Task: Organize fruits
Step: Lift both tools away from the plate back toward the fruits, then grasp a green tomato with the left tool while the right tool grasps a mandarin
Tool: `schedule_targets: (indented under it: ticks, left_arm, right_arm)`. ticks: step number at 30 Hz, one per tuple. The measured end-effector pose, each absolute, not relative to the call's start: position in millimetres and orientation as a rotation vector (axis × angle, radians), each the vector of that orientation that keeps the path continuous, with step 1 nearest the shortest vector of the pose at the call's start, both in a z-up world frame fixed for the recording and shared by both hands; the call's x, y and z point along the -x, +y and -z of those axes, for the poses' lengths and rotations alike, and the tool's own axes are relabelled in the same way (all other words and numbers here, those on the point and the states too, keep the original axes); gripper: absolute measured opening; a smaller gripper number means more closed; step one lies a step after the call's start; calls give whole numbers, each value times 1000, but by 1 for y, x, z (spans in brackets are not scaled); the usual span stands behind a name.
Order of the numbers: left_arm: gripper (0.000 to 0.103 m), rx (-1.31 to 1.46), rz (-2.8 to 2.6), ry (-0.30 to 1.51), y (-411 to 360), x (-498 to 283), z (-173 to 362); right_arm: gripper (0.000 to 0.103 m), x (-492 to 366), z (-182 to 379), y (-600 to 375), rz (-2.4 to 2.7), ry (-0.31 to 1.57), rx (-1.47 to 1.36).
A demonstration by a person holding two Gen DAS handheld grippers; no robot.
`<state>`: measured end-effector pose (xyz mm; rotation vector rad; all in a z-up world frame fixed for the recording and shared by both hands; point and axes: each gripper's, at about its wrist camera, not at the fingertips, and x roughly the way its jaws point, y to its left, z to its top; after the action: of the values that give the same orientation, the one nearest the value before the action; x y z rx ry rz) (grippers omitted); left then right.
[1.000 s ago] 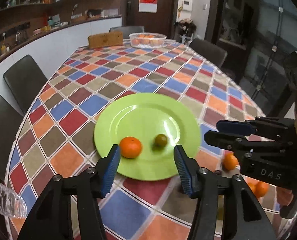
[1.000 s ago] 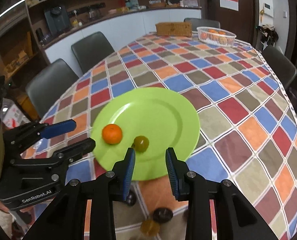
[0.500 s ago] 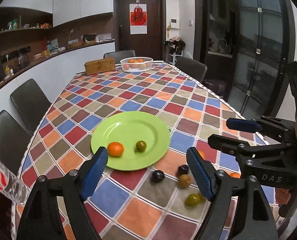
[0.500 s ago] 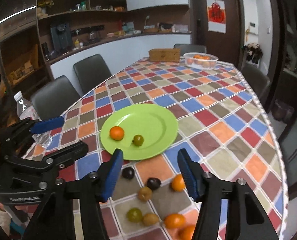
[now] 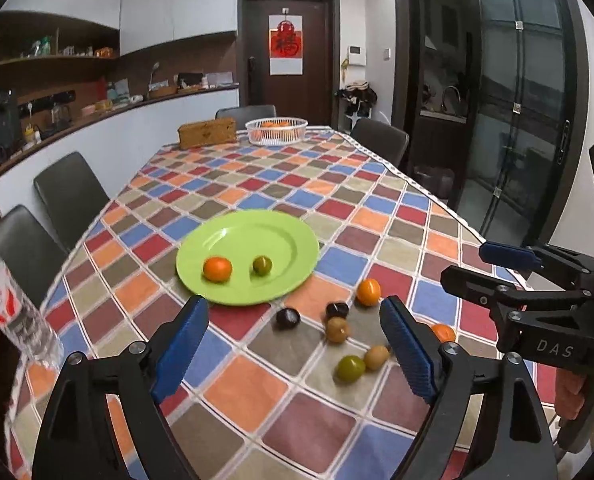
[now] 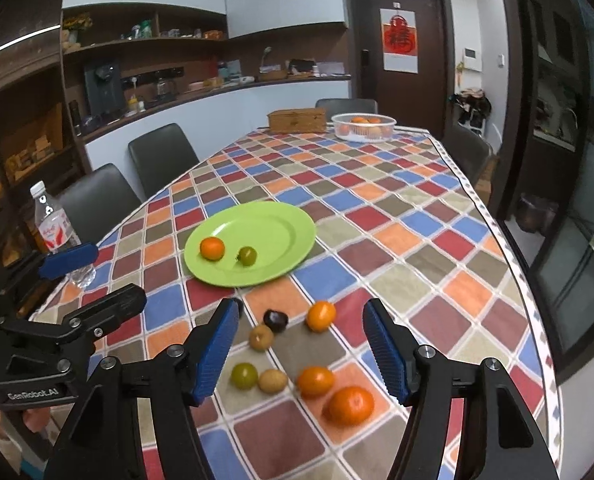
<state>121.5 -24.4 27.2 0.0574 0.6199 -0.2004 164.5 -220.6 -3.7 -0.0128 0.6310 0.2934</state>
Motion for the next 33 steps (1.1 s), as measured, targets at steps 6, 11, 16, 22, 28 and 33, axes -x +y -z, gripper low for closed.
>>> schedule_targets:
  ticks: [6,11,16,22,28,33]
  left_arm:
    - [88,-72,205,611,-33,-111,-12]
    - [88,-90,220,596,-39,-105,-2]
    - [87,-122,243,589,-46,-104,10]
    - [87,-145,270,616,-49,-110,28]
    - [87,-193,299,651,-56,-119,47]
    - [77,-214,348,695,-60,-129,61]
  right_arm:
    - [65,-152,21,-232,-241,652,14]
    - [65,-145,35,-242,-221,685,-3]
    - [65,-143,48,-250,-198,710,-23]
    - [65,-143,62,-253,-179,740,-16]
    - [65,-146,77,-251,-175,775,3]
    - [65,-153,88,-251,-183,802,-2]
